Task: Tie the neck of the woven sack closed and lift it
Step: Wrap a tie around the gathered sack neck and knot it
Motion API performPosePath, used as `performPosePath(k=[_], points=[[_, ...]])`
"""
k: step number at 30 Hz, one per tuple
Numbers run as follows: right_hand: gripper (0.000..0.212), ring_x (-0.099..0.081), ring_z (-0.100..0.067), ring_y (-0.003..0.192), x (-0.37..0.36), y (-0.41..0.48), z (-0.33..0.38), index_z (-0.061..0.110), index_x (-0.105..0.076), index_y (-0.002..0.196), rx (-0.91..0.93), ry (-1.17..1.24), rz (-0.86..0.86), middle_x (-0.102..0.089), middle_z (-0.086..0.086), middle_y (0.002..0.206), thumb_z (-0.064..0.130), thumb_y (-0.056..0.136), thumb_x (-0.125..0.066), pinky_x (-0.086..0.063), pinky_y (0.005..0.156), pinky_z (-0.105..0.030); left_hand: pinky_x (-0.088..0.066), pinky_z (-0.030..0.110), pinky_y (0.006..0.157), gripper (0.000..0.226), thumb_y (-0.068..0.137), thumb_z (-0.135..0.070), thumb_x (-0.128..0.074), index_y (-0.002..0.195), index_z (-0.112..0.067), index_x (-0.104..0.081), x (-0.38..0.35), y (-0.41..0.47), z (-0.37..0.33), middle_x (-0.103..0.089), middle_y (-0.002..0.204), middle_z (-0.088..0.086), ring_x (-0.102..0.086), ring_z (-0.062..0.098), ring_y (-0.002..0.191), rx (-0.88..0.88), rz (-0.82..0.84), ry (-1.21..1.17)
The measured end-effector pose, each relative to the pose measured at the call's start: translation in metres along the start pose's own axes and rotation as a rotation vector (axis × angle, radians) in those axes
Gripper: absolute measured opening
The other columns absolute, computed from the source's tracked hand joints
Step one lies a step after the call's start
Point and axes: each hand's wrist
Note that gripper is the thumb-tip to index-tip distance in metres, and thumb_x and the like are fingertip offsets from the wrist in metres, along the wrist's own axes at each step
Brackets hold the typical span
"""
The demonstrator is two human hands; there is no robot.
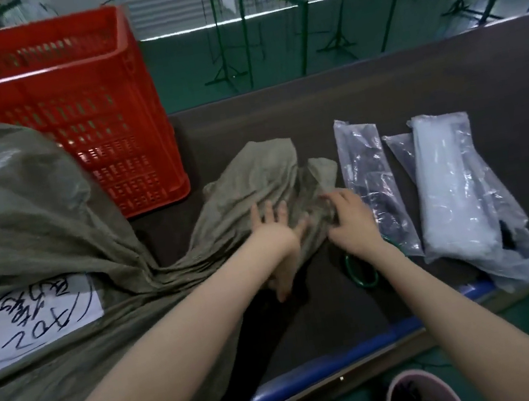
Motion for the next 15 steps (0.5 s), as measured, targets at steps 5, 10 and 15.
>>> performPosePath(k=[5,10,15], points=[[0.053,-0.052,-0.038,0.11,0.014,-0.032,-0.033,0.003,-0.052,0.113,-0.35,-0.251,-0.116,-0.056,-0.021,0.117,0.034,0.072,-0.062,-0.043,0.091,-0.041,-0.016,0.05,0.116,0.078,0.082,-0.032,-0.062,0.147,-0.023,-0.021,0.005,0.019,-0.051,-0.015,0.156,0.017,-0.013,0.035,0.145,-0.19,-0.132,-0.179],[0.055,-0.059,-0.034,0.109,0.005,-0.049,-0.038,0.002,-0.042,0.117,-0.434,-0.34,0.095,-0.062,-0.016,0.117,0.039,0.08,-0.06,-0.047,0.085,-0.038,-0.033,0.039,0.105,0.04,0.087,-0.013,-0.049,0.127,-0.008,-0.05,-0.007,0.051,-0.074,-0.046,0.136,0.015,-0.035,0.033,0.131,-0.109,-0.32,-0.341],[0.036,-0.062,-0.036,0.092,0.009,-0.059,-0.045,0.004,-0.047,0.105,-0.316,-0.149,-0.034,-0.068,-0.019,0.097,0.028,0.082,-0.059,-0.038,0.065,-0.034,-0.035,0.039,0.101,0.032,0.09,-0.015,-0.043,0.117,-0.015,-0.061,-0.012,0.07,-0.076,-0.056,0.127,0.013,-0.041,0.034,0.125,-0.092,-0.479,-0.568]])
Point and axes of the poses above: each hand's wrist, its own y-axis towards the middle knuckle, its own x-axis out of the back of the hand, z = x × y
